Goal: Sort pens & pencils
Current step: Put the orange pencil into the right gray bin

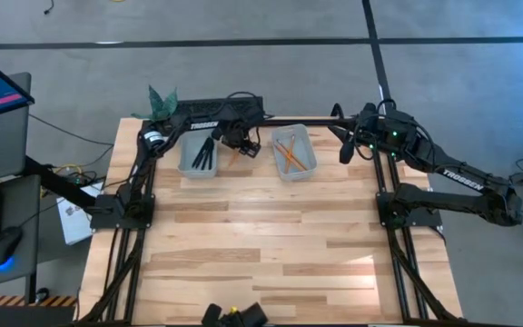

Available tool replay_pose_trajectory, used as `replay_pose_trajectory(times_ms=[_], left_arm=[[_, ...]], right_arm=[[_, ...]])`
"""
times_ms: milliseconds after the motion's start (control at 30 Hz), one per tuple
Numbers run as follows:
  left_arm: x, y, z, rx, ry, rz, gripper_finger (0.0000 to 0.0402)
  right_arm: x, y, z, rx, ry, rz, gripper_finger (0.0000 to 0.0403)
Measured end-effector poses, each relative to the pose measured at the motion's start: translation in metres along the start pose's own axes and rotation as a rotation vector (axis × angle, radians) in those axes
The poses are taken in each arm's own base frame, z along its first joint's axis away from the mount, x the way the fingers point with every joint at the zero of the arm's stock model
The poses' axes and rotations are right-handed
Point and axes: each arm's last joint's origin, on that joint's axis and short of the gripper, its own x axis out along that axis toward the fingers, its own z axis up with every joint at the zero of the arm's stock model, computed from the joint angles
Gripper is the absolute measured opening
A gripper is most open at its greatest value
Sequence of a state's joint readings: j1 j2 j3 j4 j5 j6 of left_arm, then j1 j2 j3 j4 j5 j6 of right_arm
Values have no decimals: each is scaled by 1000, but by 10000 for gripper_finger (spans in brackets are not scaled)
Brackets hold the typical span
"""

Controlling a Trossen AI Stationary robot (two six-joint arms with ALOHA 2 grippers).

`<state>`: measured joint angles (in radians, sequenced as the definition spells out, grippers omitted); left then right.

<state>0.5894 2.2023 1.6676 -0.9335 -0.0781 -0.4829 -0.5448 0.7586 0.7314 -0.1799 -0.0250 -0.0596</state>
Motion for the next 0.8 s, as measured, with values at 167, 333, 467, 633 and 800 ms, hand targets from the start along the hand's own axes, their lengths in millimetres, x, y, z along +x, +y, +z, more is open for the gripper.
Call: replay_pose_trajectory(times_ms=[167, 333, 467, 633, 800], left_arm=[[0, 2, 1, 18, 26, -49, 163], [1, -2, -2, 84, 16, -20, 163], [3, -7, -4, 173, 7, -13, 163], [3, -11, -6, 224, 13, -36, 163], [3, -12, -6, 204, 9, -22, 162]], right_arm=[[0, 0, 0, 0, 0, 0, 122], [0, 0, 0, 0, 0, 0, 122], [0, 0, 0, 0, 0, 0, 122], [0, 0, 0, 0, -1, 0, 122], [0, 0, 0, 0, -1, 0, 122]])
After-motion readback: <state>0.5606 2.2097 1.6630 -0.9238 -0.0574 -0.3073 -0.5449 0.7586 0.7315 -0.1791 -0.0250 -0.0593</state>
